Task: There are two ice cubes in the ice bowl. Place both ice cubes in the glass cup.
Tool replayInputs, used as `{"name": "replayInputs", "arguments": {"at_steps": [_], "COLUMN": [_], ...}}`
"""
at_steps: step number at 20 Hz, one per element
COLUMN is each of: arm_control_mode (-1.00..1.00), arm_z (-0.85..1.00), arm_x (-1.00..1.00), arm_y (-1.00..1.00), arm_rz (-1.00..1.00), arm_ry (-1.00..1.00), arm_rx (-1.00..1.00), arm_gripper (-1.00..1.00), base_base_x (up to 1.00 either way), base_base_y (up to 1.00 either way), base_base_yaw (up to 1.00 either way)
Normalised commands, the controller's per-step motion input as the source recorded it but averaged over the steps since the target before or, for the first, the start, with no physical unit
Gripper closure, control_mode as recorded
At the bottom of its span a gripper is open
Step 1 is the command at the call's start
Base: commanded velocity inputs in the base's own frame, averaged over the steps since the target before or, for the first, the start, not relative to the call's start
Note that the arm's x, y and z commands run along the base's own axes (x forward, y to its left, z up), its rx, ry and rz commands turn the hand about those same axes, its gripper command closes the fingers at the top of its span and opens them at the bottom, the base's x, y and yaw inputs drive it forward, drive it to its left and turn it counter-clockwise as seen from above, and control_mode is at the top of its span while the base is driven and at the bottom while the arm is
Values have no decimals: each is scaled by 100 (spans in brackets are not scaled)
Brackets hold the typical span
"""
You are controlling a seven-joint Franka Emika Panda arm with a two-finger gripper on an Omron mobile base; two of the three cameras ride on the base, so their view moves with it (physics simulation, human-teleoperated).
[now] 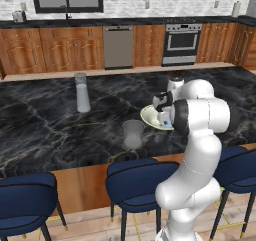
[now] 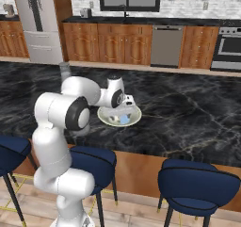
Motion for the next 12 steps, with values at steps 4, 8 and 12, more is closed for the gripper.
{"name": "replayInputs", "arguments": {"at_steps": [4, 8, 12], "arm_control_mode": [-100, -100, -100], "arm_z": [-34, -18, -27], "arm_x": [21, 23, 3], "arm_y": [0, 0, 0], "arm_rz": [0, 0, 0], "arm_ry": [-2, -12, -2], "arm_rx": [-2, 0, 0], "arm_gripper": [-100, -100, -100], "base_base_x": [0, 0, 0], "base_base_y": [0, 0, 0], "base_base_yaw": [0, 0, 0]}}
